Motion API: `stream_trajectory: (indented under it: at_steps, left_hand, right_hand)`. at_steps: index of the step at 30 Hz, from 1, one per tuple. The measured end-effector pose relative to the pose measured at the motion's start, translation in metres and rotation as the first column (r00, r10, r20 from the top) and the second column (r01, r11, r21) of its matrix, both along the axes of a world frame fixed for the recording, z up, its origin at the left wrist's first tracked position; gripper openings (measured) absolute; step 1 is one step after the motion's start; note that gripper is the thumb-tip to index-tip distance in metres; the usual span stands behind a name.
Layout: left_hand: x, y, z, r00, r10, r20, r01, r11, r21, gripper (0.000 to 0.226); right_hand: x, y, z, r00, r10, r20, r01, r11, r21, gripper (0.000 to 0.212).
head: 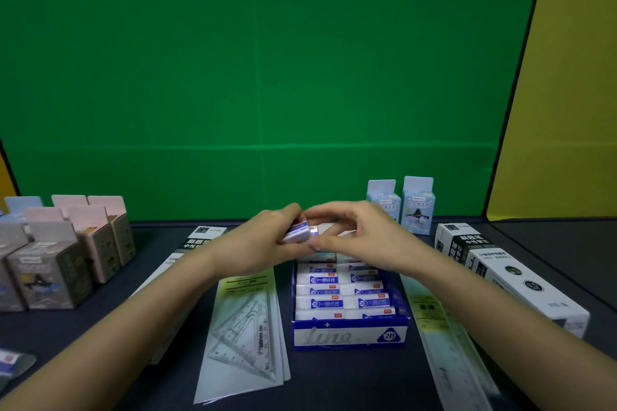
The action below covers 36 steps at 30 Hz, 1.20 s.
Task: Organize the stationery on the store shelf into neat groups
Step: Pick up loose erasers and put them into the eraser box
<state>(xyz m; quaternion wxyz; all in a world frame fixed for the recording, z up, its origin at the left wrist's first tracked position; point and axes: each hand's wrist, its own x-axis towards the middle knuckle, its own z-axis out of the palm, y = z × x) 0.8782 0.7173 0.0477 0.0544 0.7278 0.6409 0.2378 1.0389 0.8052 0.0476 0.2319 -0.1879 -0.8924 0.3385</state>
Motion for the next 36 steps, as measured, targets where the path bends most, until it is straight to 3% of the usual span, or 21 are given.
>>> stream_trajectory:
  at_steps: [4, 13, 18, 23, 29, 36]
  left_hand:
    - [0.006, 0.002, -0.001, 0.999, -0.035, 0.037, 0.035, 0.999, -0.012, 0.023]
    - [0.007, 0.002, -0.003, 0.995, -0.083, 0.057, 0.083, 0.997, 0.006, 0.021]
    - [0.015, 0.008, -0.004, 0.995, -0.102, 0.011, 0.101, 0.994, 0.039, 0.024]
    - [0.023, 0.011, -0.007, 0.991, -0.129, 0.014, 0.130, 0.991, -0.018, 0.024]
    - [0.010, 0.007, -0.002, 0.999, -0.031, 0.009, 0.030, 0.998, 0.062, 0.021]
    - [0.007, 0.006, -0.005, 0.999, 0.026, -0.031, -0.025, 0.999, 0.045, 0.023]
  right_hand:
    - [0.004, 0.001, -0.001, 0.997, -0.019, -0.071, 0.013, 0.996, -0.085, 0.036]
    - [0.027, 0.009, 0.000, 0.990, -0.110, -0.084, 0.100, 0.989, -0.108, 0.021]
    - [0.032, 0.008, -0.003, 0.989, -0.145, -0.031, 0.148, 0.977, 0.154, 0.025]
    - [0.041, 0.007, -0.004, 0.974, -0.208, 0.093, 0.127, 0.832, 0.539, 0.026]
    - [0.048, 0.012, -0.007, 0.950, -0.264, 0.166, 0.138, 0.834, 0.535, 0.032]
    - [0.045, 0.015, -0.013, 0.902, -0.299, 0.311, 0.054, 0.794, 0.606, 0.034]
